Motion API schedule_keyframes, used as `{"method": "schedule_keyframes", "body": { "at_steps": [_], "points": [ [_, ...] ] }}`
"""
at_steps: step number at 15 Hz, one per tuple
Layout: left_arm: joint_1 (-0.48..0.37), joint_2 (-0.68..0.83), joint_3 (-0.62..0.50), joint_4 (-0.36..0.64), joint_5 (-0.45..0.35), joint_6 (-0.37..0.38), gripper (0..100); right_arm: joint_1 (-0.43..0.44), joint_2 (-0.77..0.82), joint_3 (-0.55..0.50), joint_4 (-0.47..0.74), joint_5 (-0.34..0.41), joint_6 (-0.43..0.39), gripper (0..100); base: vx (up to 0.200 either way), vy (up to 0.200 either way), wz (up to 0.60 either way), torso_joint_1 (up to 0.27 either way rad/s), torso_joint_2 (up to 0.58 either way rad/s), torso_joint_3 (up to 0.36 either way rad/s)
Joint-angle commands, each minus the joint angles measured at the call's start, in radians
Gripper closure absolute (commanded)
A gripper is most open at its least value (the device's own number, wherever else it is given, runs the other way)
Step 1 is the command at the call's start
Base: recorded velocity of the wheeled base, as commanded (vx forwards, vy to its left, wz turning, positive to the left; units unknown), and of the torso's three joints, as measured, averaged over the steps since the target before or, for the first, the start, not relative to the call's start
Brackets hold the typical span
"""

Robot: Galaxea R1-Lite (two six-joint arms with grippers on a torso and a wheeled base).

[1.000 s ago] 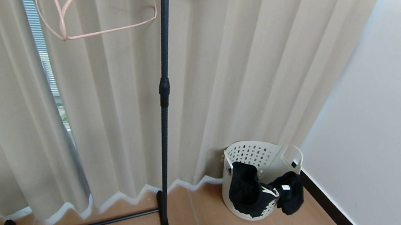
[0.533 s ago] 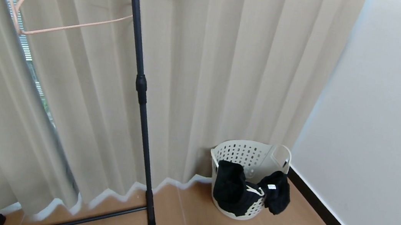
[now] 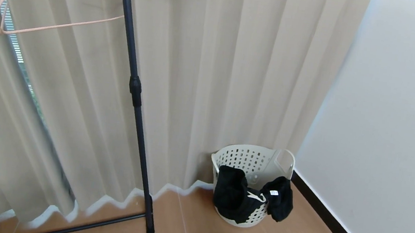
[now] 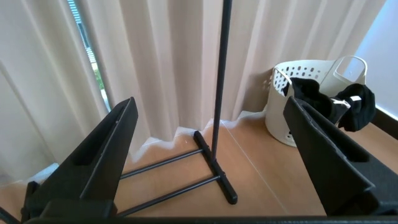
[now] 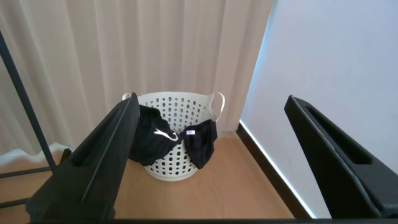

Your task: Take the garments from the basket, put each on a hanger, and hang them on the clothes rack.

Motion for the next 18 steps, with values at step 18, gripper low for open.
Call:
{"method": "schedule_keyframes", "body": {
  "at_steps": [18],
  "points": [
    [0.001,0.001,-0.002,0.0,0.0,-0.002,0,0.001,0.0,0.0,0.0,-0.014,0.015,0,0.067,0.0,0.0,0.0,0.0,0.001]
  ]
}}
